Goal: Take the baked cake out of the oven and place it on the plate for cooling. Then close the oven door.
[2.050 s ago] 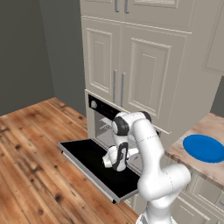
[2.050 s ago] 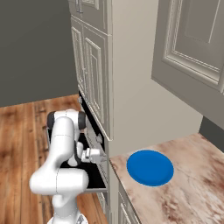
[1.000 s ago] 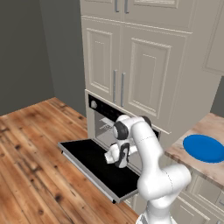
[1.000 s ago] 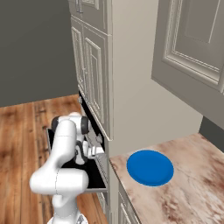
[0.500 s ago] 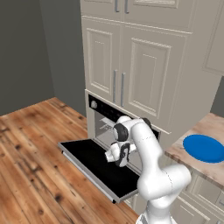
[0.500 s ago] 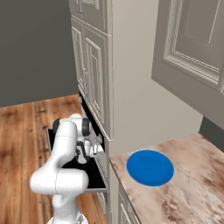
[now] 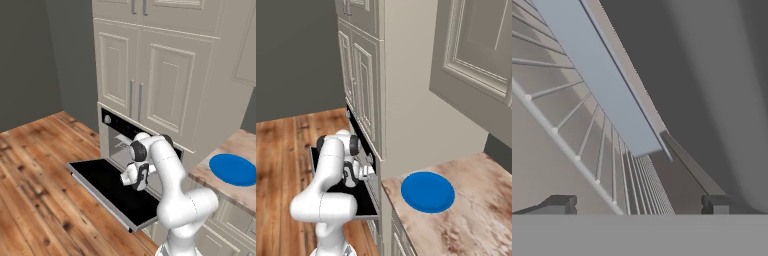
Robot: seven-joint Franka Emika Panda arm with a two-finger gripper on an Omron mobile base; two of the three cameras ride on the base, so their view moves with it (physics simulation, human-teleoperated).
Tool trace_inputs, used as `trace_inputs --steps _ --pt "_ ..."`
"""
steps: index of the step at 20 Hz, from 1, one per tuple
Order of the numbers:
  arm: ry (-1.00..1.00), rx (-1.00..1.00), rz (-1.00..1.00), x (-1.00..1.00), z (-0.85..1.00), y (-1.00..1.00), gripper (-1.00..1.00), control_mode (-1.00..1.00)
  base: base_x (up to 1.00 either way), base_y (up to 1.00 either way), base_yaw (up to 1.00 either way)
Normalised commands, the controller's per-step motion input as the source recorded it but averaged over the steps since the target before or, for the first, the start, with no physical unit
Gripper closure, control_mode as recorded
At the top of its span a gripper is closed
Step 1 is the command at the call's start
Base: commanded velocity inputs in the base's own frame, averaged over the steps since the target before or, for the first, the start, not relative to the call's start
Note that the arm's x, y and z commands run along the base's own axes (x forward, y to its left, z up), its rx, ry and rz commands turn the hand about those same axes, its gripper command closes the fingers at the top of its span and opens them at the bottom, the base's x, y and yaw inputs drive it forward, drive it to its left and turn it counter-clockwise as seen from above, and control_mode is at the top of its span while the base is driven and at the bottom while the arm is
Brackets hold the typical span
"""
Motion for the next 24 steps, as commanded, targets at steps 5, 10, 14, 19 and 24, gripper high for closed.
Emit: trace_inputs --steps 5,10,14,19,24 --pt "0.0 0.0 0.0 0.01 -0.15 -0.04 1.0 -1.0 0.0 0.0 0.0" --pt "0.0 0.0 0.0 0.0 -0.14 0.0 1.0 -1.0 0.0 0.0 0.0" --pt "0.01 0.04 0.0 0.0 -0.16 0.0 1.0 -1.0 0.0 0.0 0.0" --pt "0.04 0.06 0.01 0.0 -0.18 0.09 1.0 -1.0 0.0 0.0 0.0" --pt "0.05 0.07 0.03 -0.05 -0.17 0.22 1.0 -1.0 0.0 0.0 0.0"
